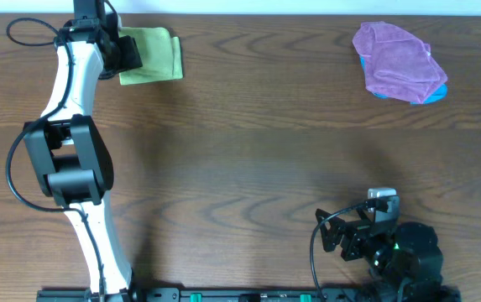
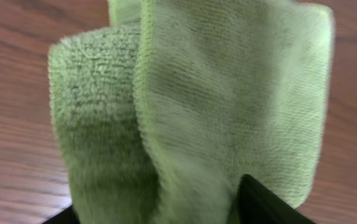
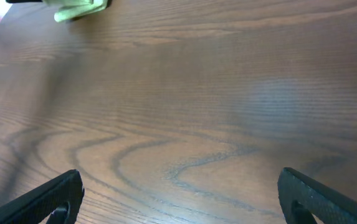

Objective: Fold the cloth
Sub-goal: 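Lower the cloth onto the small green cloth and open the left gripper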

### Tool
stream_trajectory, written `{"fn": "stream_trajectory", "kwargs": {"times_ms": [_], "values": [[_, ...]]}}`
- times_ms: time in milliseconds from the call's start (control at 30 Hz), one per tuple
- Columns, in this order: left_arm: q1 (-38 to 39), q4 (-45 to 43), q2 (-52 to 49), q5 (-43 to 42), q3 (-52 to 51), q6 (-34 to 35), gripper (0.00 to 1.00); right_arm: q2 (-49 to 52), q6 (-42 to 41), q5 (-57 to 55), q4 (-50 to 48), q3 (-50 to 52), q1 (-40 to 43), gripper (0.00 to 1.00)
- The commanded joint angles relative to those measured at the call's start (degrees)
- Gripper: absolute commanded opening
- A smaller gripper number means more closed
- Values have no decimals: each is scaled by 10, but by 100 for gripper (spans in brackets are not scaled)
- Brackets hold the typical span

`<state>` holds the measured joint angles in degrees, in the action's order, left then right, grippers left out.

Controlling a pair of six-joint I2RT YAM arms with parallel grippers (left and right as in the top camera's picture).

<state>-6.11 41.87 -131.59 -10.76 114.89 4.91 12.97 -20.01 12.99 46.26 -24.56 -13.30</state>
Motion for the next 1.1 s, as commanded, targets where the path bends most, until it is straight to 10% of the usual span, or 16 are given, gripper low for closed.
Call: {"fn": "stream_trajectory", "kwargs": {"times_ms": [0, 267, 500, 700, 1067], "values": [[-3, 6, -5, 52, 6, -27, 70, -3, -8, -6, 0, 2, 7, 99], [-21, 3, 28, 57, 30, -30, 83, -3, -8, -6, 0, 2, 7, 99], [-6, -11, 35, -3, 65, 5, 23, -3, -8, -6, 1, 2, 7, 99], [24, -25, 17, -2, 63, 6, 6, -3, -8, -6, 0, 2, 7, 99], [47, -23, -76, 20, 63, 23, 6, -3, -8, -6, 0, 2, 7, 99]]}}
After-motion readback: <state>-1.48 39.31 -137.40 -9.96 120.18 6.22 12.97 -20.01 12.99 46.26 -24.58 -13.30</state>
